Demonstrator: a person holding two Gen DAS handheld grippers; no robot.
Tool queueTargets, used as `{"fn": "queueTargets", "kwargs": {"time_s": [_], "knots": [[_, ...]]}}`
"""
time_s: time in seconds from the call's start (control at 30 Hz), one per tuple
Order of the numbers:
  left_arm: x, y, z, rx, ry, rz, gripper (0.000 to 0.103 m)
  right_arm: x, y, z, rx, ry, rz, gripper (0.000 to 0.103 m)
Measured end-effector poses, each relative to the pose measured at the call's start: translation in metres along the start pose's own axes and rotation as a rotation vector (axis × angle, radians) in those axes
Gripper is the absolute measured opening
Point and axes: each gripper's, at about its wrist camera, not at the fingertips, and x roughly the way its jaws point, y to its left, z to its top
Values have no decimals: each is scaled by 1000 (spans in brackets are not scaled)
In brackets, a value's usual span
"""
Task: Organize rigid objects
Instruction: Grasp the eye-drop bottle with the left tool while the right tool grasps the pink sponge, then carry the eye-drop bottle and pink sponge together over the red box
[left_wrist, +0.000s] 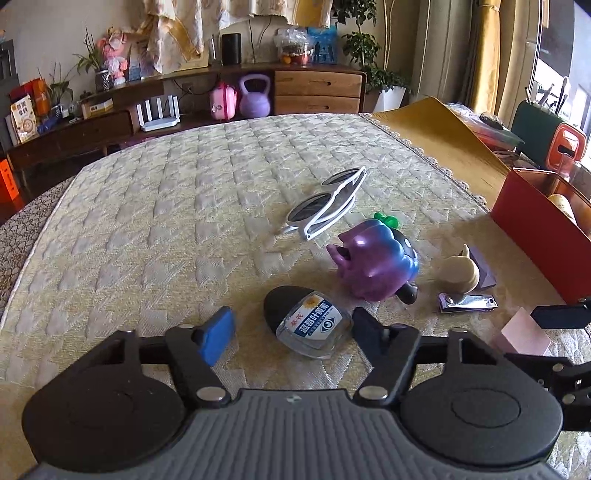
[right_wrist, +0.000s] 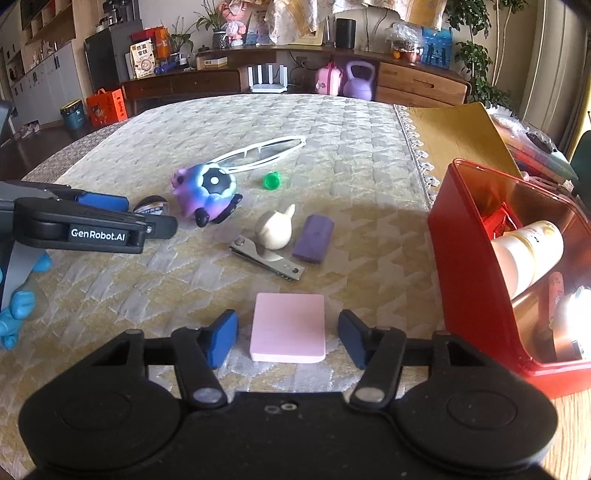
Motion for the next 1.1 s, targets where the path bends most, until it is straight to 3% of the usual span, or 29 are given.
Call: {"fn": "queueTargets", "kwargs": {"time_s": [0.07,0.17,0.6,1.1], "knots": [[-1,-1,0,5,-4,-6,55,-1,0,0,-2,-2,-5,52],[-3,-4,-1,23,-1,-5,50,-3,2,0,-4,-5,-9,41],[-13,-4,-2,19,26,-18,49,-23,2,-2,15,-28,0,40],[-69,-17,2,31,31,-64,49,-82,-5,-6,47,-79,17,40]]}}
